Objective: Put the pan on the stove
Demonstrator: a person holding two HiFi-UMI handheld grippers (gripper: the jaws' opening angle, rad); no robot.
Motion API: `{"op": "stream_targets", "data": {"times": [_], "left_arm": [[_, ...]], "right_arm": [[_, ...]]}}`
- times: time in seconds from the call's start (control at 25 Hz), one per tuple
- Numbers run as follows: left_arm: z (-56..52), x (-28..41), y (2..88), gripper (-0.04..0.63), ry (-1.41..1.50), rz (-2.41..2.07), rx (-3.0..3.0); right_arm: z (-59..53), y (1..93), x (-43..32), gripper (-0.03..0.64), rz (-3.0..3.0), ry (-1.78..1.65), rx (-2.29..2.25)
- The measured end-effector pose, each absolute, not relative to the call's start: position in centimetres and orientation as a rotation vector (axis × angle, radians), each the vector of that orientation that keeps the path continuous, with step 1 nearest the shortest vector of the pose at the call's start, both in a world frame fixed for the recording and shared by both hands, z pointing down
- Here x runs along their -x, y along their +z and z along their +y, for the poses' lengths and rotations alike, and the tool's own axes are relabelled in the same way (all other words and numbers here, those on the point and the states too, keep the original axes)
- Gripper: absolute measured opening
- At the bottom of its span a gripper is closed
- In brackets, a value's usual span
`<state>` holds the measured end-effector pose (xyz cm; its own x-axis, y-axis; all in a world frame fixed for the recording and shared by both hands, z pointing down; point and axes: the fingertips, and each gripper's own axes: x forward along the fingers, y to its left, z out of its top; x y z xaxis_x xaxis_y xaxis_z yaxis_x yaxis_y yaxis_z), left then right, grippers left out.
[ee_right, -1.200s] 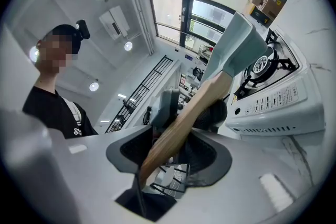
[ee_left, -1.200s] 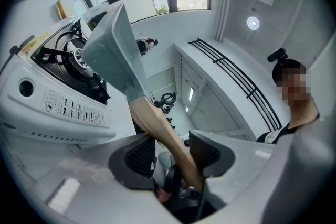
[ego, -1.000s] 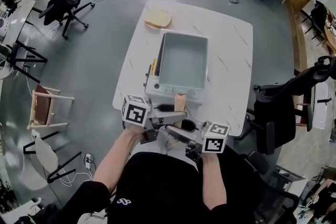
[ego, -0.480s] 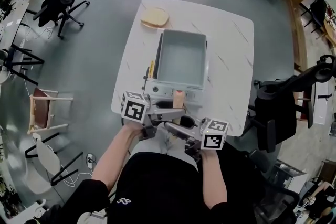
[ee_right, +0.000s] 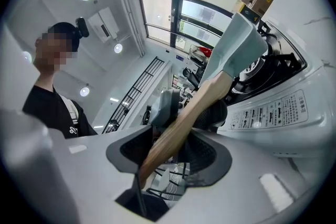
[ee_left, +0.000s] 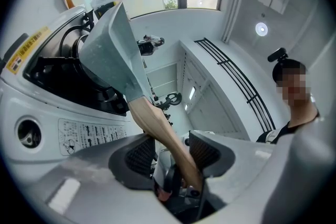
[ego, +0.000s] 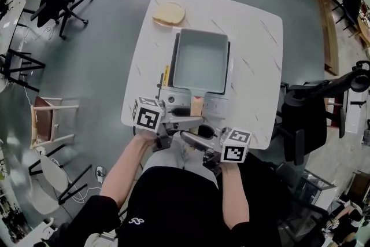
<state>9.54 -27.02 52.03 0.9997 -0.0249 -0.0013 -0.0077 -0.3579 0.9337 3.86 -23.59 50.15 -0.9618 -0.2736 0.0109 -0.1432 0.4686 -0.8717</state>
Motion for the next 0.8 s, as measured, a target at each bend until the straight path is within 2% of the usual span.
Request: {"op": "stream_targets", "data": {"times": [0.8], "left_arm": [[-29.0,-9.1,54.8,0.209,0.024,0.002,-1.911]], "right_arm": [[-25.9,52.7,-3.3,0.199,2.543,-1.547,0.412]]}}
